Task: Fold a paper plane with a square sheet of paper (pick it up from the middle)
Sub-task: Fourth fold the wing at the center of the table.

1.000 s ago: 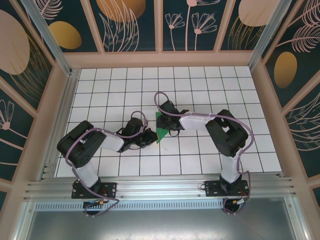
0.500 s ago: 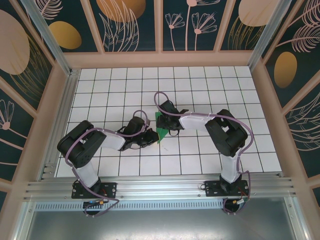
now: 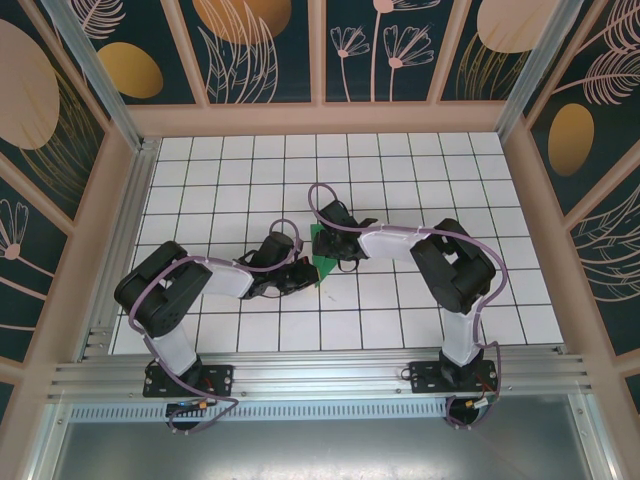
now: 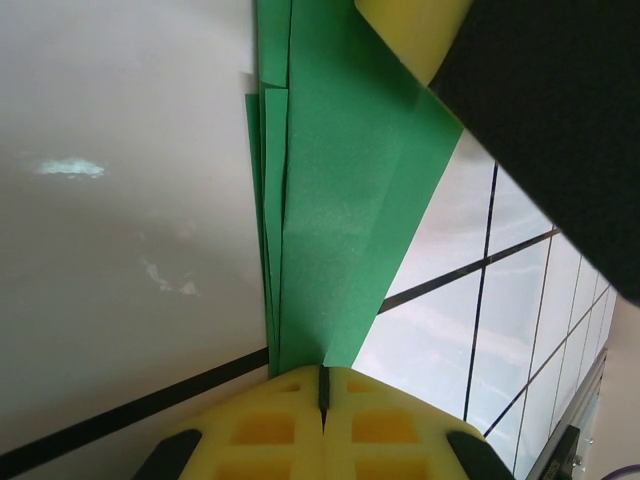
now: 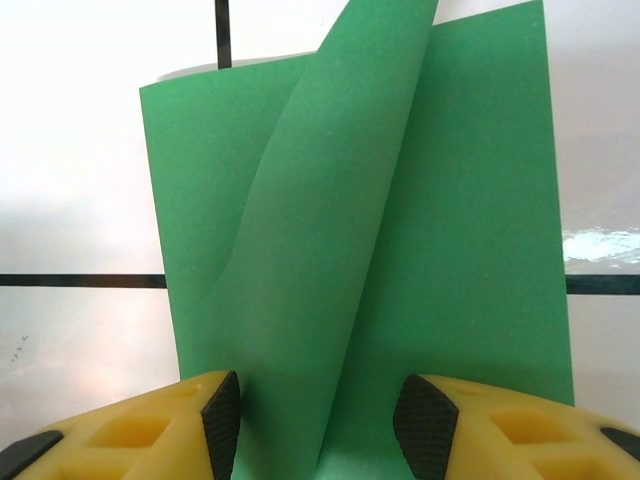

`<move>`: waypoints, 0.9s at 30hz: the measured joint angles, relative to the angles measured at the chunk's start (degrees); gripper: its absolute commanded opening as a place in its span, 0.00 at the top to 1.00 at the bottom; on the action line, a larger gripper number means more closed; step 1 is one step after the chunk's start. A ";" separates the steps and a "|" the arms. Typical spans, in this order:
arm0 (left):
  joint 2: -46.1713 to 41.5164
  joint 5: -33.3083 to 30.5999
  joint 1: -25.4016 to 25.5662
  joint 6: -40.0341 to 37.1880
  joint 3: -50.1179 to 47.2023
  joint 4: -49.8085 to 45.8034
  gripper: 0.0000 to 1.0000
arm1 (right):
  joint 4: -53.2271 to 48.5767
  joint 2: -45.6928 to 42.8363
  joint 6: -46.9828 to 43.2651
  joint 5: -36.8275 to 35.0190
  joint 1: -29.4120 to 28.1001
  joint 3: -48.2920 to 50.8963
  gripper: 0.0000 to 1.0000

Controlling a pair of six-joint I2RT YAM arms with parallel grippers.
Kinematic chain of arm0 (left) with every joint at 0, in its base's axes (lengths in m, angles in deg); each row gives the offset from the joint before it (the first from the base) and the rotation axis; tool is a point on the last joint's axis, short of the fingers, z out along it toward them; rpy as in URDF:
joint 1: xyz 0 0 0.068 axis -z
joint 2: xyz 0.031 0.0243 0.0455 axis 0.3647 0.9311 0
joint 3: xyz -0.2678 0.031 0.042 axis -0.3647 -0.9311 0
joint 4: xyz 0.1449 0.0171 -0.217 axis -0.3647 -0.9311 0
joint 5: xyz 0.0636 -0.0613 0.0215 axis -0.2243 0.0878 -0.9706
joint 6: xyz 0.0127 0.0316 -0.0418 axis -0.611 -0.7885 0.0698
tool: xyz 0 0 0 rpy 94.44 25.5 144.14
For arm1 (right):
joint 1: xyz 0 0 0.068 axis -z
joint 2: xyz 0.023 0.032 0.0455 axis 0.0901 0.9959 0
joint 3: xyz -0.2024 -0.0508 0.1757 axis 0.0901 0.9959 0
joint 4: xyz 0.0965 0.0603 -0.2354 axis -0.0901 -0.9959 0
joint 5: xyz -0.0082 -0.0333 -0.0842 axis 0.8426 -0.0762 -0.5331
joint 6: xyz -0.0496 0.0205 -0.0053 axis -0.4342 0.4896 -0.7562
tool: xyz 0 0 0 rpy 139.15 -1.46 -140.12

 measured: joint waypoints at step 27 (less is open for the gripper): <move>-12.79 -5.18 -2.99 0.68 -3.28 -5.14 0.86 | -1.20 0.92 -0.70 -0.35 -0.35 -1.11 0.43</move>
